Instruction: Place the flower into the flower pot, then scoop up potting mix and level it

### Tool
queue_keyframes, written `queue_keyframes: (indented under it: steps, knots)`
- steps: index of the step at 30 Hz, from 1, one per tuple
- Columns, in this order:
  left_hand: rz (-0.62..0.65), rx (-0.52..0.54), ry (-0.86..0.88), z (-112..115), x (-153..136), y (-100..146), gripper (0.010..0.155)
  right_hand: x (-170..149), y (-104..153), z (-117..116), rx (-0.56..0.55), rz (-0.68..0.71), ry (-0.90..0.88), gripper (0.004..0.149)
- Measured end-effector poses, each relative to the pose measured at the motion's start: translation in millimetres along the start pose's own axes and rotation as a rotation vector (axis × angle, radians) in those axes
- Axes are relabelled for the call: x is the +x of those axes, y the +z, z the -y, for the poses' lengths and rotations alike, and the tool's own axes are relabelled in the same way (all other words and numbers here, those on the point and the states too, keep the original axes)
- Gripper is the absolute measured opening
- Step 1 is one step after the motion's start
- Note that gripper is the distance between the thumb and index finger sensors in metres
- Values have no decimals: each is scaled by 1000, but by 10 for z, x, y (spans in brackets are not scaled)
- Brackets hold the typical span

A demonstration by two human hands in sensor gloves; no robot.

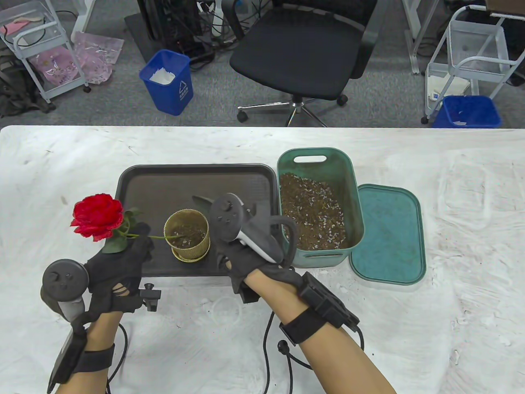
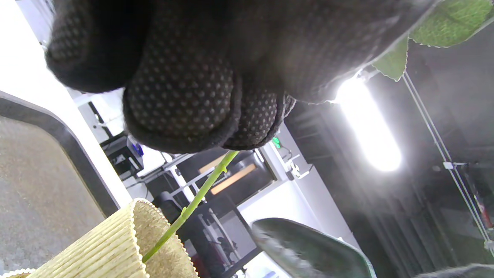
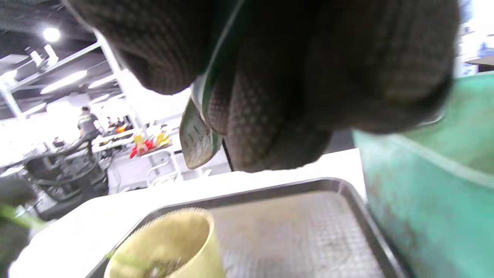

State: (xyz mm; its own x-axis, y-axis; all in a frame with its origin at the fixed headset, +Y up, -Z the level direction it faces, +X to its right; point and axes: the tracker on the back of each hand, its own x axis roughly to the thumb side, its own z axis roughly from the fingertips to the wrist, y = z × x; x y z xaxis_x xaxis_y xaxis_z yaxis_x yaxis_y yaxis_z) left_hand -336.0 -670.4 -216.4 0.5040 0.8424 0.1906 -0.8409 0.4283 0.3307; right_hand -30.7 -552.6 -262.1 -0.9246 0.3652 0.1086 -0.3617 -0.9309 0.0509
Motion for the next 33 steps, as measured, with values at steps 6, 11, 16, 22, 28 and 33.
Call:
queue_keyframes:
  steps: [6, 11, 16, 22, 28, 33]
  knots:
    - [-4, 3, 1, -5, 1, -3, 43, -580, -110, 550, -118, -173, -114, 53]
    - [-2, 7, -5, -7, 3, -3, 43, -1154, -285, 751, -142, -327, -248, 53]
    - [-2, 10, -9, -6, 2, -5, 43, -1610, -502, 678, -79, -473, -226, 53]
    - [-6, 19, -15, -8, 4, -1, 43, -1838, -816, 336, 108, -570, -92, 53]
    - [-13, 20, -10, -4, 0, 8, 43, -1870, -1054, 89, 161, -588, -63, 53]
    - [-15, 23, -12, -11, 1, 12, 43, -1868, -1141, -11, 174, -579, -63, 52]
